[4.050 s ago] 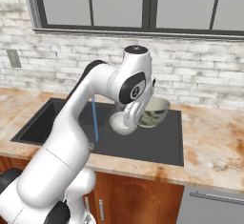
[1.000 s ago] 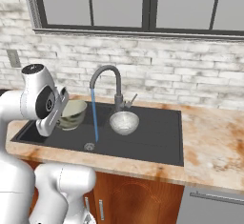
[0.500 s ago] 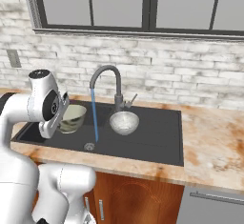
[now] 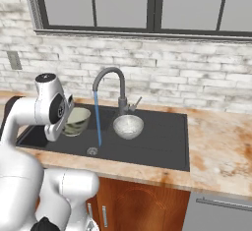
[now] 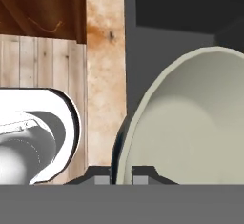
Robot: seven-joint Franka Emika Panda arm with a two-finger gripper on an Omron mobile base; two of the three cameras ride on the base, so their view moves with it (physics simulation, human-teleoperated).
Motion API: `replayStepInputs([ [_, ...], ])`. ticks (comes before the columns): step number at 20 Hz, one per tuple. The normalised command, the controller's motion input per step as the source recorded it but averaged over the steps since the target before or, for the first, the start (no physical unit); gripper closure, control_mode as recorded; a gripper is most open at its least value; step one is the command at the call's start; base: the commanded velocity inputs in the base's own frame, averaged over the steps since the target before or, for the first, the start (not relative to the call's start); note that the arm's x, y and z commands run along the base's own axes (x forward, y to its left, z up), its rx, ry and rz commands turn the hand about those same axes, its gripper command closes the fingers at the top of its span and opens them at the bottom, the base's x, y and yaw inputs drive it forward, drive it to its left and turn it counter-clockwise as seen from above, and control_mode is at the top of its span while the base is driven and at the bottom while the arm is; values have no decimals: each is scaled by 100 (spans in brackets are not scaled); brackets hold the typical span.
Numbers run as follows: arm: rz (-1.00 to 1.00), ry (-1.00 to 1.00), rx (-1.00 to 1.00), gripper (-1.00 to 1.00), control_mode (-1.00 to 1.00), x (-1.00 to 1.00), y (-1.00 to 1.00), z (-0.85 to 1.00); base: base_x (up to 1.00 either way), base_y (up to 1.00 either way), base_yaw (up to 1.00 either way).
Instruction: Rinse each bowl for a few seconds and place them down in the sink or on the counter.
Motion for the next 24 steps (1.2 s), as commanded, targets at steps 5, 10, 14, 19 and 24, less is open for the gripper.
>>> replayStepInputs([
  [5,0,0,0,100,-100,29,4,-7,0,0,0],
  [10,1,0,0,100,-100,30,0,-8,0,0,0],
  [14,0,0,0,100,-100,28,0,-9,0,0,0],
  [19,0,0,0,100,-100,25,0,-11,0,0,0],
  [24,0,0,0,100,-100,21,0,-13,0,0,0],
])
